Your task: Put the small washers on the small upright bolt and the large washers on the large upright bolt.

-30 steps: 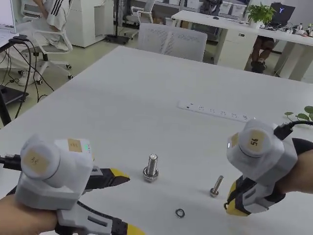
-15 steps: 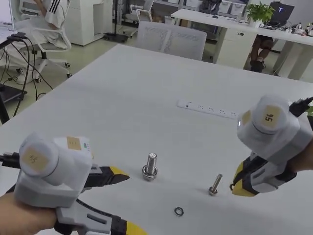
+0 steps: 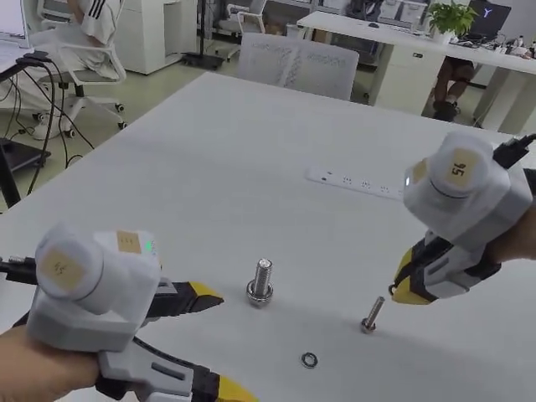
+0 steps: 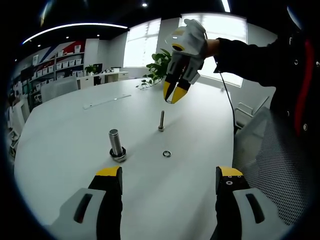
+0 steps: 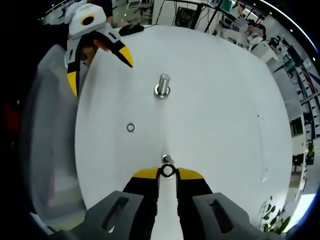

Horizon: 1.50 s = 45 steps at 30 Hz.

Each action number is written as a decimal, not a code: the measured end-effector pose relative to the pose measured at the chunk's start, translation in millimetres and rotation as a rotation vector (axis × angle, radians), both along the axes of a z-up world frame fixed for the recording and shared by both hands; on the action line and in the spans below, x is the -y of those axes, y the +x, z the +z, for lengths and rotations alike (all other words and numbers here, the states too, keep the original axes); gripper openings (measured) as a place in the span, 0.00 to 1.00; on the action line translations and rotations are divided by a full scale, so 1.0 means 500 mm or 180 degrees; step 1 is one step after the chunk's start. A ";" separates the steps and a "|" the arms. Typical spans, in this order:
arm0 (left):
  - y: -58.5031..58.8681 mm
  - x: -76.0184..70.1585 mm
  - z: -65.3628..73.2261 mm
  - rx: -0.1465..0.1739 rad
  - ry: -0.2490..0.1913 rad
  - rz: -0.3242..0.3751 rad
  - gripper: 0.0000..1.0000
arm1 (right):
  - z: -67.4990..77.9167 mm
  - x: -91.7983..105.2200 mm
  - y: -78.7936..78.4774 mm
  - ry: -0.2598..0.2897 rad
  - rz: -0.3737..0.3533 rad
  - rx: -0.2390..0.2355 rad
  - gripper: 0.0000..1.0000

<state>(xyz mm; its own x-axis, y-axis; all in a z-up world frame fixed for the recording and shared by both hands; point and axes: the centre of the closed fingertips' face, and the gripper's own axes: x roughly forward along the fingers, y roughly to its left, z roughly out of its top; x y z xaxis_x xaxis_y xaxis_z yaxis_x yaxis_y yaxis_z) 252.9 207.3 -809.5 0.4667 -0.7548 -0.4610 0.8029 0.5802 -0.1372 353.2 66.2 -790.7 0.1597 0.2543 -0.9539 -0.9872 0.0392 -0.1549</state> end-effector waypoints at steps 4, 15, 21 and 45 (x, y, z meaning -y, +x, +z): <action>0.002 -0.001 -0.001 -0.0010 0.0000 0.0006 0.76 | -0.006 -0.006 0.003 -0.0015 0.0028 -0.0008 0.14; 0.006 -0.002 -0.008 -0.0052 0.0001 0.0018 0.76 | -0.028 -0.007 0.016 -0.0061 0.0060 -0.0072 0.14; 0.007 -0.002 -0.011 -0.0066 0.0005 0.0019 0.76 | -0.037 -0.008 0.019 -0.0082 0.0071 -0.0100 0.14; 0.004 -0.005 -0.018 -0.0097 0.0004 0.0042 0.75 | -0.064 -0.009 0.026 -0.0112 0.0084 -0.0161 0.13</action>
